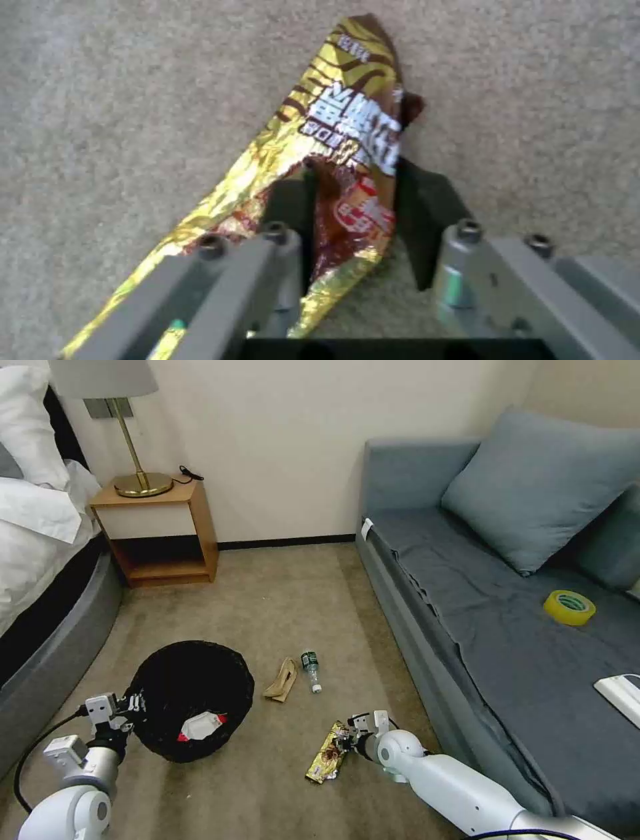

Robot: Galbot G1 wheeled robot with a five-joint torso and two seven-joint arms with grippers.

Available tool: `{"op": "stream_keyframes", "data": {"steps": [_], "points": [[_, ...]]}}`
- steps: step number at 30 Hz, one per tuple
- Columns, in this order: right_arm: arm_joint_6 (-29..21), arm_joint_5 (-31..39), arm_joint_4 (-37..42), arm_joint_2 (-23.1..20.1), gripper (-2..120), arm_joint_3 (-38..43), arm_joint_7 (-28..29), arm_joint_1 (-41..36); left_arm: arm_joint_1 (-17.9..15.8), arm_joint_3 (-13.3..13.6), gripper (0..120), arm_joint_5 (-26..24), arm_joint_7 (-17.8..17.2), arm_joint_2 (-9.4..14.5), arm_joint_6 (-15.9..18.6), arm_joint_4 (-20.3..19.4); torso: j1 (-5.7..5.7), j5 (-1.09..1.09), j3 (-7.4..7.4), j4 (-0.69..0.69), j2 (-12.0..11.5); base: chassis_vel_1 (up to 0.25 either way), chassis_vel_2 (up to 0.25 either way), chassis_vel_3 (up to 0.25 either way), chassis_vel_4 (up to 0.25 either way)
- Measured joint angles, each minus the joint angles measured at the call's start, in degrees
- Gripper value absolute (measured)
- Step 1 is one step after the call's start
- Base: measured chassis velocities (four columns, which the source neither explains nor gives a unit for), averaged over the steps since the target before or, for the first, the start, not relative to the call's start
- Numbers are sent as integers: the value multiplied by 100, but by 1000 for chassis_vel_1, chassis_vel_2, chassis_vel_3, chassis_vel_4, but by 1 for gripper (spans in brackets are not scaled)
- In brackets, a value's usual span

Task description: Pick up the trash bin, then pick up the garbage on the floor and place it into the trash bin.

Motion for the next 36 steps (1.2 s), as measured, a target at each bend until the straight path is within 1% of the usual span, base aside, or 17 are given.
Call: {"op": "stream_keyframes", "data": {"steps": [1,2,3,4,5,6,7,9,12,18,24,28,29,30,33,34,36], "points": [[3,-5,-2,0,22,0,1,2,-1,1,5,0,0,0,0,0,0,0,0,0,0,0,0,0,0],[12,-8,-2,1,15,-1,-2,3,-5,4,5,0,0,-1,-1,0,0,1,1,1,-1,0,0,0,0],[12,-8,-2,1,15,-1,-2,3,-5,4,5,0,0,-1,-1,0,0,1,1,1,-1,0,0,0,0],[14,-7,16,8,11,-13,-34,-3,-7,10,5,0,2,-2,-2,2,0,8,1,7,-1,0,0,0,0],[17,-13,22,3,6,-18,-37,-9,-8,8,5,1,0,1,-4,9,0,13,1,8,-1,0,0,0,0],[18,-16,29,1,3,-20,-51,-8,-11,14,5,1,1,1,-7,13,0,9,1,12,-1,0,0,0,0],[21,-24,43,0,0,-23,-62,-20,-11,19,5,2,0,3,-8,20,0,8,2,10,-2,0,0,0,0],[26,-28,45,-11,0,-13,-64,-18,-13,21,5,3,0,6,-8,20,0,10,2,10,-1,0,0,0,0],[38,-34,91,-41,0,10,-67,-19,-16,45,5,12,0,9,-10,29,0,7,2,4,-1,0,0,0,0],[51,-63,208,-107,0,114,-66,-16,-17,76,5,30,-1,7,-14,41,0,3,1,2,-2,0,0,0,0],[70,-151,602,-297,0,372,-27,-13,-31,138,5,67,-2,-24,-19,86,0,2,0,1,-1,0,0,0,0],[186,-391,1355,-570,0,718,-24,42,-64,187,5,50,-10,-20,-19,115,0,0,0,1,-1,0,0,0,0],[186,-391,1355,-570,0,718,-24,42,-64,187,5,50,-10,-20,-19,115,0,0,0,1,-1,0,0,0,0],[244,-441,1586,-645,0,802,-25,76,-74,200,5,41,-11,-14,-19,125,0,0,0,1,0,0,0,0,0],[557,-559,2250,-832,0,1004,-101,230,-79,248,5,-2,-15,8,-1,138,0,0,0,0,0,0,0,0,0],[557,-559,2250,-832,0,1004,-101,230,-79,248,5,-2,-15,8,-1,138,0,0,0,0,0,0,0,0,0],[830,-631,2674,-882,0,1058,-172,346,-73,280,5,-22,-14,13,6,147,1,0,0,0,0,0,0,0,0]]}}
